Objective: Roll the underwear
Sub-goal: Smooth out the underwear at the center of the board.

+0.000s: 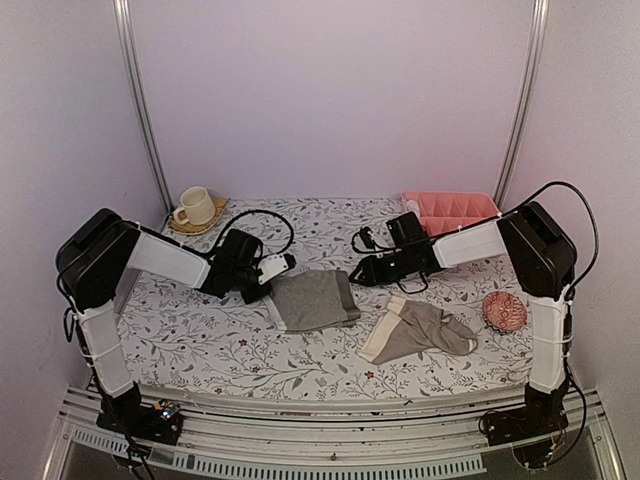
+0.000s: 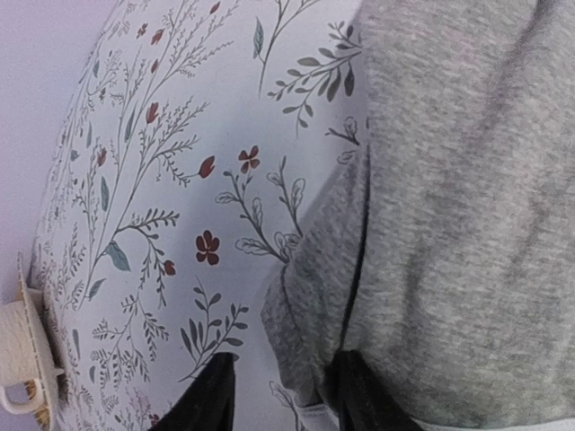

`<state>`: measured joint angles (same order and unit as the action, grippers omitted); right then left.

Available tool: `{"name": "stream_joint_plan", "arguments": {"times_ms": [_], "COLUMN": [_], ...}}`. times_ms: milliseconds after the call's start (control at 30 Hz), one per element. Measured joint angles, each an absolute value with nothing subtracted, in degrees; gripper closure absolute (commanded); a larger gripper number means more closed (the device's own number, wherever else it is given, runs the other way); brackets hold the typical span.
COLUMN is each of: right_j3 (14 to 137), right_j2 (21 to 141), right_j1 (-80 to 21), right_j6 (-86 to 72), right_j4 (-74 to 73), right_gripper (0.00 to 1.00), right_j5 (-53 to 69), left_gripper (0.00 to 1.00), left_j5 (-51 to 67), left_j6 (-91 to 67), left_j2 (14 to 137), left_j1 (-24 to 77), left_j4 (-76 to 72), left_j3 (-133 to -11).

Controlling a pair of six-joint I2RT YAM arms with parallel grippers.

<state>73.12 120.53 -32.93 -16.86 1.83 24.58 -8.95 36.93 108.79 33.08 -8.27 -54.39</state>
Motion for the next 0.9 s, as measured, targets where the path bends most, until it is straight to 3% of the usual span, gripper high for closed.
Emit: {"name": "stream_joint_plan", "arguments": {"times_ms": [267, 633, 900], "right_j3": [74.6, 87.9, 93.6], "right_j2": [120.5, 122.1, 128.9], "right_j1": [-32.9, -32.5, -30.4], "right_j6": [-14.2, -7.4, 0.2], "right_j4": [-0.6, -4.7, -11.7], "right_gripper": [0.61, 0.38, 0.35], "right_j5": [22.6, 25.1, 33.7], "left_gripper": [0.17, 0.07, 0.08], "left_j5": [-10.0, -7.0, 8.1], "left_j6": [37.8, 37.7, 36.4], "left_j2": [108.2, 105.3, 105.8], "left_j1": [33.0, 31.2, 24.1], "left_j4": [-8.3, -5.7, 4.0], "left_j3": [-55.4, -58.7, -65.5]}}
